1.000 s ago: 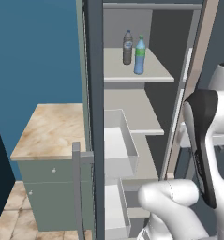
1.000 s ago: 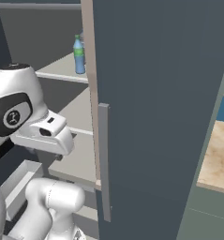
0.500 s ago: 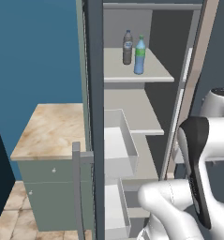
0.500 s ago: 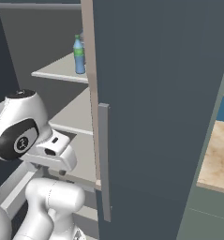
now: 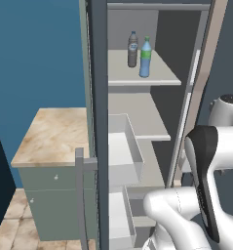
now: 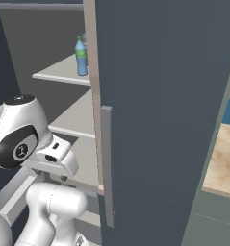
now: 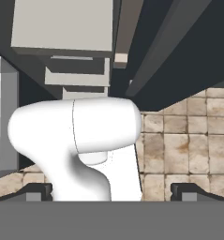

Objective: Take the bottled waters from the counter and place them in the freezer to freeze. Close the freezer door after placing the bottles.

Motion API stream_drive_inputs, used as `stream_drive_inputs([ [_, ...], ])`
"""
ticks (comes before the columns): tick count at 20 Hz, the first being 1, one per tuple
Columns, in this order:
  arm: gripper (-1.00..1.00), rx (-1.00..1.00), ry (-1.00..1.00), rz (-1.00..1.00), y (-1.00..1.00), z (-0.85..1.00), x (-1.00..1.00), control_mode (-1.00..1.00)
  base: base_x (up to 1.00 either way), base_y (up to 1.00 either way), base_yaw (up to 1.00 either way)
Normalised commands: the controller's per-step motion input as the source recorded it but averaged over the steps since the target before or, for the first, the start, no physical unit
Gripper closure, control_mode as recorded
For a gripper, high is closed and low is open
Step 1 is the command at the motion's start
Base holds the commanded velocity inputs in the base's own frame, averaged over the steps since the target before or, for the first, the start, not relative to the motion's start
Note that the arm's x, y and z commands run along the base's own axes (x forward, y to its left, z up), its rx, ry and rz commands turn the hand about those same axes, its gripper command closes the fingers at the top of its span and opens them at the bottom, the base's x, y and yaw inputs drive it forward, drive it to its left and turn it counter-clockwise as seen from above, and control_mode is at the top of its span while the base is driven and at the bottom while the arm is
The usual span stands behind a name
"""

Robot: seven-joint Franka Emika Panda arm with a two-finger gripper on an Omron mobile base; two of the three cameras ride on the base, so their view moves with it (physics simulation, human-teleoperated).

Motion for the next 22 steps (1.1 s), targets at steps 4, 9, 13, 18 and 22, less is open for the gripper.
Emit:
stream_drive_inputs([
  [4, -1.00, 0.00, 0.00, 0.00, 0.00, 0.00, -0.02, 1.00, -0.12, 0.00, 0.00],
  [9, -1.00, 0.00, 0.00, 0.00, 0.00, 0.00, 0.00, 1.00, -0.45, 0.00, 0.00],
  [13, -1.00, 0.00, 0.00, 0.00, 0.00, 0.00, 0.00, 1.00, -0.51, 0.00, 0.00],
  [18, -1.00, 0.00, 0.00, 0.00, 0.00, 0.00, 0.00, 1.00, -0.50, 0.00, 0.00],
  [22, -1.00, 0.00, 0.00, 0.00, 0.00, 0.00, 0.00, 1.00, -0.59, 0.00, 0.00],
])
